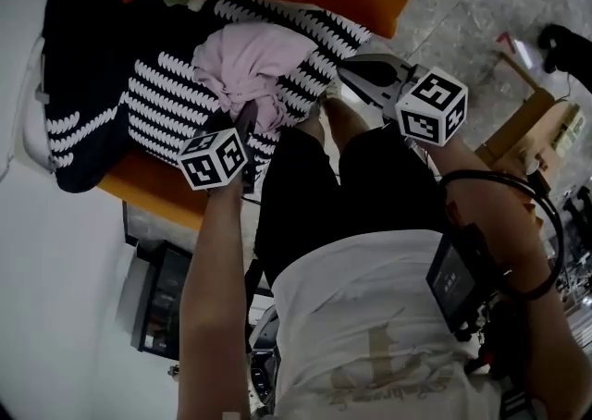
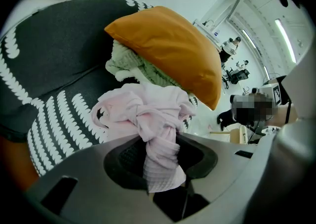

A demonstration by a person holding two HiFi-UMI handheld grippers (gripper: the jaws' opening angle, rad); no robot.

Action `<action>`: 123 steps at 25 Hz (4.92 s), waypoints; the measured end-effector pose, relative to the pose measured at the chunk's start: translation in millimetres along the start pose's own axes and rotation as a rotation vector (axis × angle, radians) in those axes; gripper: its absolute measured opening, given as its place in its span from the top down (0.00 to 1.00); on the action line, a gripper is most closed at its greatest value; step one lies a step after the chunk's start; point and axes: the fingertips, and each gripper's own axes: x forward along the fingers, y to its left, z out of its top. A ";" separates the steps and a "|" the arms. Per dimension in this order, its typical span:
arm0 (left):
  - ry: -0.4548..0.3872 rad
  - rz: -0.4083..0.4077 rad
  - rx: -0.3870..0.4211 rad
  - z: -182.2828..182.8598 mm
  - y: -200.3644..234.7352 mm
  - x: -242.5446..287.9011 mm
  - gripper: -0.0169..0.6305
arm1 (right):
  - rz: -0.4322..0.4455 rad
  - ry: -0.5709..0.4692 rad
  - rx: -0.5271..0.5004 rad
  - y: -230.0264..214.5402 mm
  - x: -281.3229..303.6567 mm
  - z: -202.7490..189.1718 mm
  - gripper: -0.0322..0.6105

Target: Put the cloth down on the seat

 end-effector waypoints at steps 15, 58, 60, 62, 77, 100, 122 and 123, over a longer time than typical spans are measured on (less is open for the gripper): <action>0.034 0.065 0.257 43.8 26.3 56.0 0.71 | -0.014 0.018 0.068 -23.2 6.3 -31.6 0.92; -0.194 0.173 0.053 -61.6 58.1 -6.6 0.58 | -0.052 0.103 -0.056 15.9 5.4 -86.3 0.92; -0.205 0.167 0.032 -72.7 57.6 -23.3 0.59 | -0.051 0.104 -0.079 28.6 9.8 -79.3 0.92; -0.206 0.153 0.006 -87.4 56.0 -41.1 0.59 | -0.046 0.111 -0.094 44.8 15.3 -73.7 0.92; -0.304 0.007 -0.061 -165.1 5.6 -145.6 0.74 | -0.061 0.057 -0.275 139.3 -19.2 -34.2 0.92; -0.622 -0.114 0.045 -150.1 -65.8 -295.1 0.95 | 0.032 -0.164 -0.473 295.1 -78.2 39.2 0.93; -0.687 -0.144 0.108 -137.8 -74.1 -320.8 0.95 | -0.003 -0.186 -0.528 322.4 -98.8 21.8 0.93; -0.691 -0.144 0.110 -139.5 -75.8 -320.3 0.95 | -0.006 -0.186 -0.533 322.2 -99.0 20.1 0.93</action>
